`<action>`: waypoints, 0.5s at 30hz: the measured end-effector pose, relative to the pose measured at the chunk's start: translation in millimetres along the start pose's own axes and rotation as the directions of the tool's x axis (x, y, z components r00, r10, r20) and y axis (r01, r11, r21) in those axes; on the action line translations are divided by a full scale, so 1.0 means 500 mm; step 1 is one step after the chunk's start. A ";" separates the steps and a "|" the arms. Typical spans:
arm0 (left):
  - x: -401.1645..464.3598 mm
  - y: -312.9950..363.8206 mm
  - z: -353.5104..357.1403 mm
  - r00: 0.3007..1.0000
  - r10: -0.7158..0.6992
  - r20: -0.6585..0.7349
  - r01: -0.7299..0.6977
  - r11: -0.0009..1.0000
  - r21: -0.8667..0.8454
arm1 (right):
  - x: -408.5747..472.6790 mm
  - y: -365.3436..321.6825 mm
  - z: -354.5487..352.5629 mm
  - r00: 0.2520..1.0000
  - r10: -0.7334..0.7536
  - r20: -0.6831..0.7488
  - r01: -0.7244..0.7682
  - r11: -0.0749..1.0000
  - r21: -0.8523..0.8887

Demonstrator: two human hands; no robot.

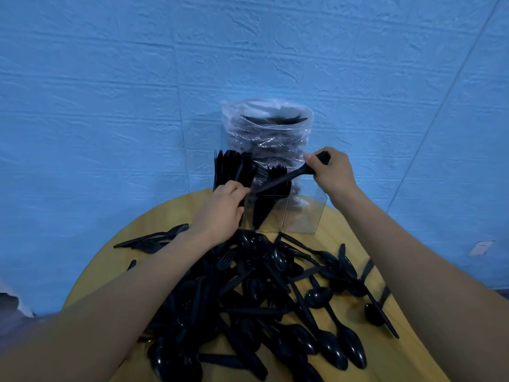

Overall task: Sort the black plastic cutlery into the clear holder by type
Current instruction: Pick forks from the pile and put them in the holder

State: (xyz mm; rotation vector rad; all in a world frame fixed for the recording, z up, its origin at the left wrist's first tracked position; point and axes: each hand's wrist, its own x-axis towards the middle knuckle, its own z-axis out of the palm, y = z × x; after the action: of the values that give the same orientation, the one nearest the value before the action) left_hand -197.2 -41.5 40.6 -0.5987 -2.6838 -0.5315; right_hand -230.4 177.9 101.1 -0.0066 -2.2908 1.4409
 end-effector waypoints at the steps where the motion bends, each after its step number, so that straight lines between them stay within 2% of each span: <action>1: 0.002 -0.005 0.006 1.000 0.019 0.011 -0.019 0.999 0.032 | 0.008 0.004 0.003 1.000 0.013 -0.019 -0.014 0.999 -0.039; 6: -0.003 -0.019 0.025 0.992 0.120 -0.025 -0.116 0.985 0.129 | 0.027 0.017 0.013 0.995 0.043 -0.085 -0.055 0.987 -0.150; 10: -0.004 -0.017 0.037 0.975 0.212 -0.062 -0.190 0.949 0.253 | 0.027 0.005 0.029 0.996 -0.062 -0.067 0.041 0.959 -0.281; 15: 0.005 -0.006 0.046 0.961 0.263 -0.090 -0.229 0.931 0.286 | 0.022 -0.010 0.042 0.977 -0.206 -0.048 0.158 0.861 -0.483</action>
State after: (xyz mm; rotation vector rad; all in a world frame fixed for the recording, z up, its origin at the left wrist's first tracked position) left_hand -206.3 -33.6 20.3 -0.7776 -2.4537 -0.1222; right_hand -246.8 160.3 101.7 -0.0073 -2.4295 0.7366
